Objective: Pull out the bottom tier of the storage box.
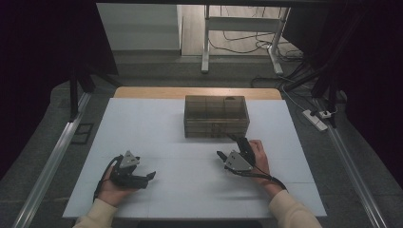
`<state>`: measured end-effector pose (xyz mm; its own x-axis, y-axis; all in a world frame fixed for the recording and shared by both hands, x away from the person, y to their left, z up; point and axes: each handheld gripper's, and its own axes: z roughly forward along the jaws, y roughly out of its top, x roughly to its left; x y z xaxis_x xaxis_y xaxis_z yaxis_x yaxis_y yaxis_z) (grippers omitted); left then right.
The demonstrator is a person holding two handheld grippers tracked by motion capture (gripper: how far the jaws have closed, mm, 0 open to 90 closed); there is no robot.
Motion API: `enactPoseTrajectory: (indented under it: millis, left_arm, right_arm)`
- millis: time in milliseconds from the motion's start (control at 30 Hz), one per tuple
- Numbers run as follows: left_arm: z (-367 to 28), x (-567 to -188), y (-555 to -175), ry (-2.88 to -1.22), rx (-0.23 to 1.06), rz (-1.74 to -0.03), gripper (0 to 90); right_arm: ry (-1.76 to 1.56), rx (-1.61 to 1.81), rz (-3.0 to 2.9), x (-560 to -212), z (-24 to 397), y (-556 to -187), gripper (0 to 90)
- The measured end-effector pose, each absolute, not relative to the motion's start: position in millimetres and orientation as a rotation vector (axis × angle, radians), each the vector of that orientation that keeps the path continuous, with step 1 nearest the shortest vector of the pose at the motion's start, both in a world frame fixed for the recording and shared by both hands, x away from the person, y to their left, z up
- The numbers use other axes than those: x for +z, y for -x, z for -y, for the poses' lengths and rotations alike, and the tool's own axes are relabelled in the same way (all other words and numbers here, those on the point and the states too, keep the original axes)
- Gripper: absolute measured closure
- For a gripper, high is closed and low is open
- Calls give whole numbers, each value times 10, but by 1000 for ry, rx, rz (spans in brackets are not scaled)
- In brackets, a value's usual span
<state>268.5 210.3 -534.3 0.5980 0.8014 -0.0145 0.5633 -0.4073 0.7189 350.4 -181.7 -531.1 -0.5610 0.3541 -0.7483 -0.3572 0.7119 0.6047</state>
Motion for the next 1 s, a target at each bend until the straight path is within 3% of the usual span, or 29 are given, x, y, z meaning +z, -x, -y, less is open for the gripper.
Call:
enactPoseTrajectory:
  millis: [1000]
  left_arm:
    - [-2109, -5342, -2684, -2125, 442, -1073, 141]
  right_arm:
    - [33, 895, -1976, -5351, 1766, -3568, 294]
